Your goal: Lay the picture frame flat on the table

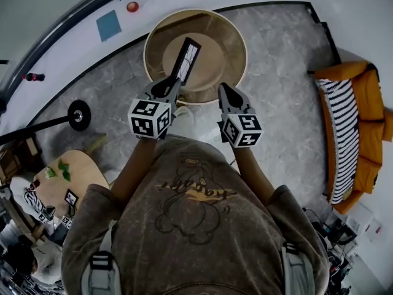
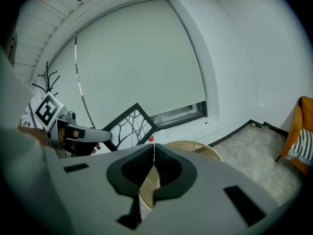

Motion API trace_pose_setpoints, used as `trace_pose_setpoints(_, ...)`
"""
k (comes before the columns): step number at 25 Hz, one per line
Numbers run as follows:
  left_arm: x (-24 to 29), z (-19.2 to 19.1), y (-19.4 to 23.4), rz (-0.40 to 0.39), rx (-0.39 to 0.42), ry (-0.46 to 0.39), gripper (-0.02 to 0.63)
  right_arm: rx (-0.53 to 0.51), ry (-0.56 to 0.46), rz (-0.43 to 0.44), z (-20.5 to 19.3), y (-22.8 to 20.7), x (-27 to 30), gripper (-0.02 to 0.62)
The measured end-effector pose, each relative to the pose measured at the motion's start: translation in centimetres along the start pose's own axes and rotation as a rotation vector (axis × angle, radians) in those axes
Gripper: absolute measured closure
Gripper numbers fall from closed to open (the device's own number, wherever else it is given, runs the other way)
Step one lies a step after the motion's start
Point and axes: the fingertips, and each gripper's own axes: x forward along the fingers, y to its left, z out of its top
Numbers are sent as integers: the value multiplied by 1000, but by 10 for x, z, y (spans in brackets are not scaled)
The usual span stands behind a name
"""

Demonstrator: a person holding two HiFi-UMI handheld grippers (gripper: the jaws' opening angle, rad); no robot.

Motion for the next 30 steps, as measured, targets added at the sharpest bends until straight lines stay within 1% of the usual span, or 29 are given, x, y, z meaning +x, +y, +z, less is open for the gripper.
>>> trace_pose_setpoints(11,47,35,42,-47,11,42,525,9,10,-42,33,-19,60,575)
trace_pose_setpoints(18,77,51,50,-56,20,64,525,11,24,-53,45,-40,79,575)
trace_pose_setpoints(30,131,46,63,-22,-5,104,525,26,49,-41,43,-89,118,575)
